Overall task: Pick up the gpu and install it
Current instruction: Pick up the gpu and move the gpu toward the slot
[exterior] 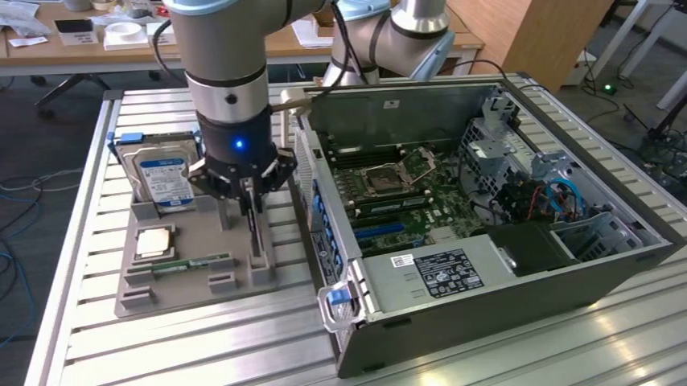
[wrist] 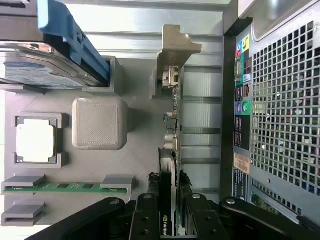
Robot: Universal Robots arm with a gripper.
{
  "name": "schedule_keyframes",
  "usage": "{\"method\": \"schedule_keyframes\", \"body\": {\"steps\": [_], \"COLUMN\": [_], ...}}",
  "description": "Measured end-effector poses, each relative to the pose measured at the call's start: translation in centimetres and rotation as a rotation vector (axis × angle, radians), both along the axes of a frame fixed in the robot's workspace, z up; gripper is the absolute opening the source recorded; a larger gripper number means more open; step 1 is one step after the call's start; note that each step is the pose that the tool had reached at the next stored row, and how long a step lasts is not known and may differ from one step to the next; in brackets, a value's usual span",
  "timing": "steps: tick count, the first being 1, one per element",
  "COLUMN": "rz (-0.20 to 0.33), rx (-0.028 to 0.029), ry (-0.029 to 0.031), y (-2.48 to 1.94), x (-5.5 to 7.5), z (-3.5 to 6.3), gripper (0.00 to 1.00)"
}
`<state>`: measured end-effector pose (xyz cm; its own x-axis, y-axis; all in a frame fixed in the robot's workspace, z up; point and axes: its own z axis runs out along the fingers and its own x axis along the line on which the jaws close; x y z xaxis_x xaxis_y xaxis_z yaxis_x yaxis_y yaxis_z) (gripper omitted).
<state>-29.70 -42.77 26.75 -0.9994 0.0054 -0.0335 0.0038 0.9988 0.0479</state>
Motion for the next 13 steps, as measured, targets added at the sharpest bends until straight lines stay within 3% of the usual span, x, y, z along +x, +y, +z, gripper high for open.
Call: {"method": "schedule_keyframes", "body": {"steps": [13], "rz": [0.000], "rx": [0.0000], "ry": [0.0001], "y": [0.01], "x": [0.0], "z": [4.09], "gripper": [0.26]}}
